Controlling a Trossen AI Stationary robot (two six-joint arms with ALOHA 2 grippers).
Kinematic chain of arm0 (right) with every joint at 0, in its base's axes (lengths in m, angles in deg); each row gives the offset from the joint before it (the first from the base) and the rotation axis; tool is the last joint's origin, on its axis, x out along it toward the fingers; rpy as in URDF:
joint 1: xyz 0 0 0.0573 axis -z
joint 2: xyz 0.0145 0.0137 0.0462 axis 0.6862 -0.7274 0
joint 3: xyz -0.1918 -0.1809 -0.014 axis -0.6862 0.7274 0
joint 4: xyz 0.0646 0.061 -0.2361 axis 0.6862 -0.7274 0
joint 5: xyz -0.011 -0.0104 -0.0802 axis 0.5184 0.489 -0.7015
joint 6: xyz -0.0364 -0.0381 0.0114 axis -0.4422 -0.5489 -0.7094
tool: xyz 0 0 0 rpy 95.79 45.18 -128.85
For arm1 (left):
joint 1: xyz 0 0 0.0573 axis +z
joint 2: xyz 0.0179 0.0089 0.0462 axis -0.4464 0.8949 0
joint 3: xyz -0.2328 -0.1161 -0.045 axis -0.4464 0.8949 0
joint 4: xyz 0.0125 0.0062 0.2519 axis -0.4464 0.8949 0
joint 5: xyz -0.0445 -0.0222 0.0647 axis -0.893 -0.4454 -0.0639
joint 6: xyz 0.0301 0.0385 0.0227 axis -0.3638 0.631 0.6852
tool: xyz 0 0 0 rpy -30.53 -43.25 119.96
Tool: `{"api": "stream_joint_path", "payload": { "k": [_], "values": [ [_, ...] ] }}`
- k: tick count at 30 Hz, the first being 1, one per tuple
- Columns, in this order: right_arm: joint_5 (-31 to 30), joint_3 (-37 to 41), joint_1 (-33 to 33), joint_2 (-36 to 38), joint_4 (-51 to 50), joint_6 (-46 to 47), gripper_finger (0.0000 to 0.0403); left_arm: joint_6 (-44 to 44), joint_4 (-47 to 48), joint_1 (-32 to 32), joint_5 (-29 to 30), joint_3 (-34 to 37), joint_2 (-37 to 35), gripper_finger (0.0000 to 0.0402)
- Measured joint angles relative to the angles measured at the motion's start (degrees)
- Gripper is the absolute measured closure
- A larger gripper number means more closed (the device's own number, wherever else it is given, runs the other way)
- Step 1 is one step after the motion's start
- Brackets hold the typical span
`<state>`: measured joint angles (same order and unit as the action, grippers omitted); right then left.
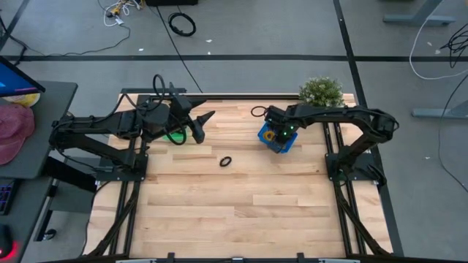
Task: Sort spring keychains
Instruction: Put the black spring keychain into the green bin
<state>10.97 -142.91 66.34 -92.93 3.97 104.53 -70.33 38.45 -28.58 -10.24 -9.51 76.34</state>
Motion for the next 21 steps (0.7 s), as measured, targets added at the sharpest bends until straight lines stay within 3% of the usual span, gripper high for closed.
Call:
{"api": "stream_joint_path", "payload": {
  "k": [11, 18, 21],
  "values": [
    [-1.5, -10.5, -2.6, 12.4, -9.3, 0.9, 0.0314, 0.0, 0.0, 0.0, 0.0, 0.0, 0.0, 0.0165],
    [-4.4, -16.0, -8.1, 19.6, -7.5, 3.9, 0.0314, 0.5, 0.0, 0.0, 0.0, 0.0, 0.0, 0.0165],
    [0.1, -16.3, -9.8, 21.9, -0.7, 0.3, 0.0314, 0.5, 0.0, 0.0, 0.0, 0.0, 0.0, 0.0165]
  ]
}}
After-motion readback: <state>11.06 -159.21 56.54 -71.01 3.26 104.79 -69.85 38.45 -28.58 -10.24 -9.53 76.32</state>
